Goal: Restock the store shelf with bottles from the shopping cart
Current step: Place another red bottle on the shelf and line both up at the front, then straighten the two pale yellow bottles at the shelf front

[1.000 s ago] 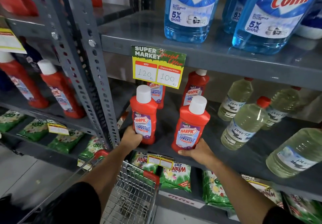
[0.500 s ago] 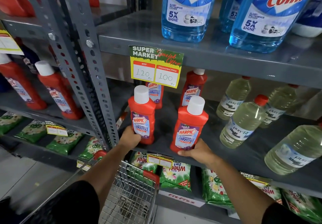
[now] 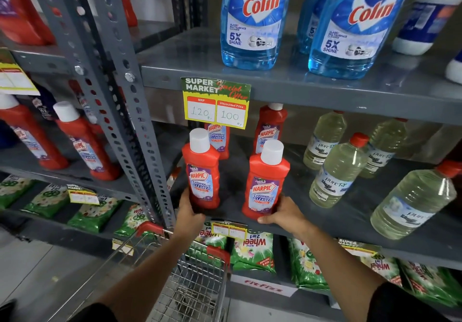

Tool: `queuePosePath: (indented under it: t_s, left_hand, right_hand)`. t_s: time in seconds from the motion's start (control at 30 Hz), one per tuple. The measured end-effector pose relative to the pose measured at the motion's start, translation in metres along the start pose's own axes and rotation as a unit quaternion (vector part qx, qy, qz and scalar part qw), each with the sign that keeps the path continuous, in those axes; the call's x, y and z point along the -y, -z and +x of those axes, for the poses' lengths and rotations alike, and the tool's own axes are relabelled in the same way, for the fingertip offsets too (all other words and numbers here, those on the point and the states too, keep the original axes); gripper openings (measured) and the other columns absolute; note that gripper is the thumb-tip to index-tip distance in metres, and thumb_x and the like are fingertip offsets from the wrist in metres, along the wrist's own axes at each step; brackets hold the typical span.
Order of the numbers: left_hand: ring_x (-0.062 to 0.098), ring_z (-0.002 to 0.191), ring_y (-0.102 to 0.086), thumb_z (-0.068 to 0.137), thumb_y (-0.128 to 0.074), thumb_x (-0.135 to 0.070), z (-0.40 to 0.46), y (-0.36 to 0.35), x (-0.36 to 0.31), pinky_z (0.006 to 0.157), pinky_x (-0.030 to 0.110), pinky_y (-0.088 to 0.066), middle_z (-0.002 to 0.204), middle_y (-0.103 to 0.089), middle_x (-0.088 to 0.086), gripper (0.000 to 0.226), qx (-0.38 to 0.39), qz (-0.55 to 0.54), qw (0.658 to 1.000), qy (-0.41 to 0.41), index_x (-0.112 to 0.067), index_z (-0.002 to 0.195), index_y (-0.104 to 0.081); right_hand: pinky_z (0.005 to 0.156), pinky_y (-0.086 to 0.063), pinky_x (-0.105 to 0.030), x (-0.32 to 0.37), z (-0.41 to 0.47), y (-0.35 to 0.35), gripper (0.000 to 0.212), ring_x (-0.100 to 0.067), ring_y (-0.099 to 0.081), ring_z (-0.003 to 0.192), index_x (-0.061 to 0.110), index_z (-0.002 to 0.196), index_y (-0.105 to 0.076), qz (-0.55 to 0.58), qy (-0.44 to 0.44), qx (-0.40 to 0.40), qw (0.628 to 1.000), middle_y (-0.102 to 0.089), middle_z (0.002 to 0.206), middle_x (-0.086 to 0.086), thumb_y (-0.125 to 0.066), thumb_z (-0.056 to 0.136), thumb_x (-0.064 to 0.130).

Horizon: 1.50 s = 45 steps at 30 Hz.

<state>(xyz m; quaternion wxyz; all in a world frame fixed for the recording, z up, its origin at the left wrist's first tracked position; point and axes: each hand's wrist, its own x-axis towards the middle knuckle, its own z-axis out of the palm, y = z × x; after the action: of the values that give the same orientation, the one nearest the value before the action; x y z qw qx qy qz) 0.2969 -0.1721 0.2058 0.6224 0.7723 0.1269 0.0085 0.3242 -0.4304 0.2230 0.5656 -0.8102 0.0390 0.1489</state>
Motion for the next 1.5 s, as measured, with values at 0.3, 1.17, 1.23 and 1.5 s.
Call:
queuePosePath:
  t_s: [0.3, 1.17, 1.23, 1.5]
  left_hand:
    - [0.026, 0.13, -0.043, 0.081, -0.055, 0.012, -0.069, -0.021, 0.003, 0.109, 0.043, -0.037, 0.148, -0.038, 0.009, 0.083, -0.118, -0.091, 0.989, -0.003, -0.025, 0.146, -0.019]
    - [0.028, 0.139, -0.031, 0.069, -0.084, -0.021, -0.069, -0.259, -0.064, 0.115, 0.039, -0.027, 0.15, -0.03, 0.016, 0.097, 0.012, 0.07, 0.995, -0.067, -0.001, 0.144, -0.027]
    - [0.025, 0.143, -0.023, 0.063, -0.088, -0.027, -0.054, -0.266, -0.072, 0.115, 0.036, -0.023, 0.155, -0.023, 0.012, 0.111, 0.027, 0.084, 0.994, -0.066, -0.005, 0.147, -0.019]
    - [0.014, 0.099, -0.066, 0.046, -0.094, -0.016, -0.004, -0.301, -0.091, 0.078, 0.024, -0.051, 0.103, -0.069, -0.007, 0.067, 0.11, 0.079, 0.987, -0.089, -0.03, 0.101, -0.059]
  right_hand:
    - [0.073, -0.052, -0.011, -0.019, -0.034, 0.018, 0.073, -0.016, -0.059, 0.111, 0.003, 0.124, -0.051, 0.1, 0.06, -0.073, 0.99, -0.064, 0.117, -0.007, -0.076, 0.061, -0.023]
    - [0.075, -0.046, -0.025, -0.124, -0.137, 0.242, 0.054, -0.023, -0.061, 0.092, 0.011, 0.105, -0.055, 0.062, -0.002, -0.345, 0.937, -0.064, 0.098, -0.005, -0.089, 0.063, 0.01]
    - [0.082, -0.045, -0.024, -0.12, -0.132, 0.243, 0.075, -0.018, -0.056, 0.103, 0.014, 0.118, -0.046, 0.064, 0.0, -0.296, 0.953, -0.058, 0.112, -0.003, -0.092, 0.058, 0.011]
    - [0.05, -0.04, -0.002, -0.106, -0.095, 0.245, 0.072, 0.007, -0.059, 0.07, 0.025, 0.106, -0.044, 0.057, -0.009, -0.305, 0.951, -0.06, 0.088, 0.017, -0.093, 0.054, 0.017]
